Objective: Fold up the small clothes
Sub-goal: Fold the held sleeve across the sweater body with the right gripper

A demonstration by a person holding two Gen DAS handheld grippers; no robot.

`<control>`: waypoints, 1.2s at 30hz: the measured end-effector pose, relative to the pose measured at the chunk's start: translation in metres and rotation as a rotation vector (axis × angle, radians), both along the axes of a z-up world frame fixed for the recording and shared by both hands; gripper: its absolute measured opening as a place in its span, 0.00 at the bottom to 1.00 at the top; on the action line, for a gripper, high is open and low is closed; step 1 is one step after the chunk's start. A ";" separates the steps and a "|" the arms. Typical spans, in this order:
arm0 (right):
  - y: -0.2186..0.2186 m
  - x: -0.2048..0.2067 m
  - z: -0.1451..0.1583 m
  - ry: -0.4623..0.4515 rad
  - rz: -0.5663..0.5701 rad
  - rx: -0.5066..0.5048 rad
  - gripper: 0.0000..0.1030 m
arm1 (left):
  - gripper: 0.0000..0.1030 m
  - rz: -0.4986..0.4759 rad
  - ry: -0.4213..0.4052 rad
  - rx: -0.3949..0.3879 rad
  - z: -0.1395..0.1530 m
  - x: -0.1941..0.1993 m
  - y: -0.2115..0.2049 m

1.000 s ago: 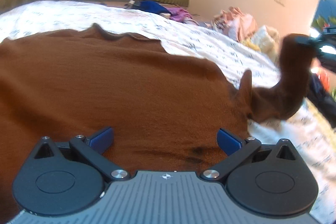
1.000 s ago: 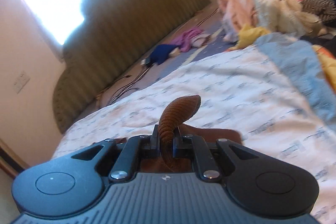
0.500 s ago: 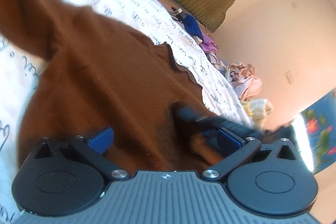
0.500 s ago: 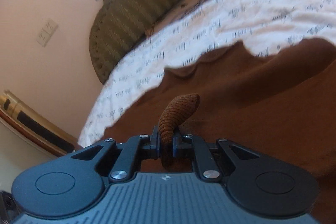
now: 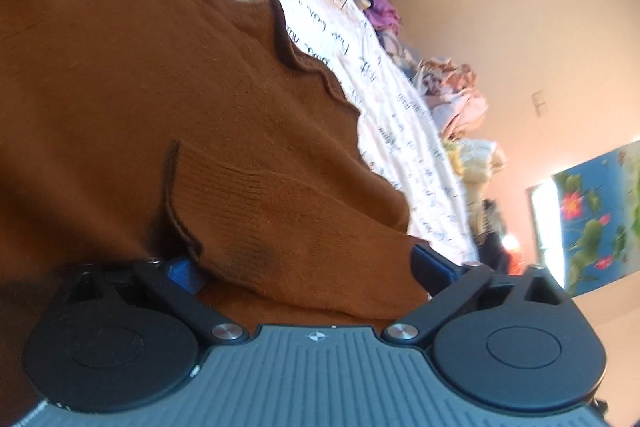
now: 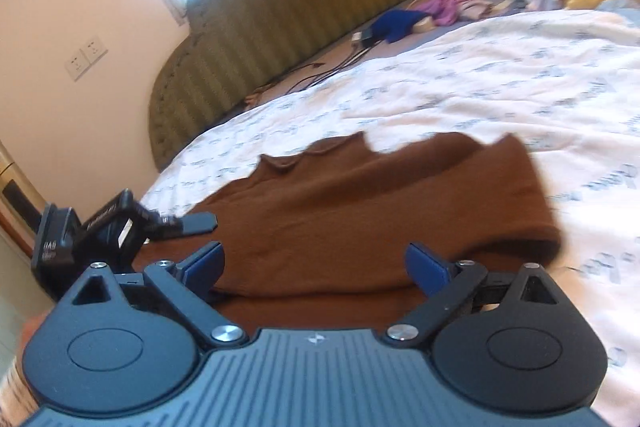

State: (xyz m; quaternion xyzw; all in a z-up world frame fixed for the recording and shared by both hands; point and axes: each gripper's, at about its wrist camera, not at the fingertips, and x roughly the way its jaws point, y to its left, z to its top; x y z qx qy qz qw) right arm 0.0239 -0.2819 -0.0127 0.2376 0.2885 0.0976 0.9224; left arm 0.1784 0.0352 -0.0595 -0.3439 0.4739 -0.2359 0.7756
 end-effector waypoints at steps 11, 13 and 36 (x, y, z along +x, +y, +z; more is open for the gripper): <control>0.020 0.042 0.051 -0.097 -0.194 0.004 0.95 | 0.04 0.046 -0.034 -0.004 -0.005 0.006 0.016; 0.051 0.075 0.083 -0.139 -0.205 0.013 0.95 | 0.04 0.039 -0.064 0.041 -0.001 0.009 0.016; -0.032 0.048 0.077 -0.078 -0.166 -0.140 1.00 | 0.04 0.089 -0.244 0.228 0.053 -0.004 0.093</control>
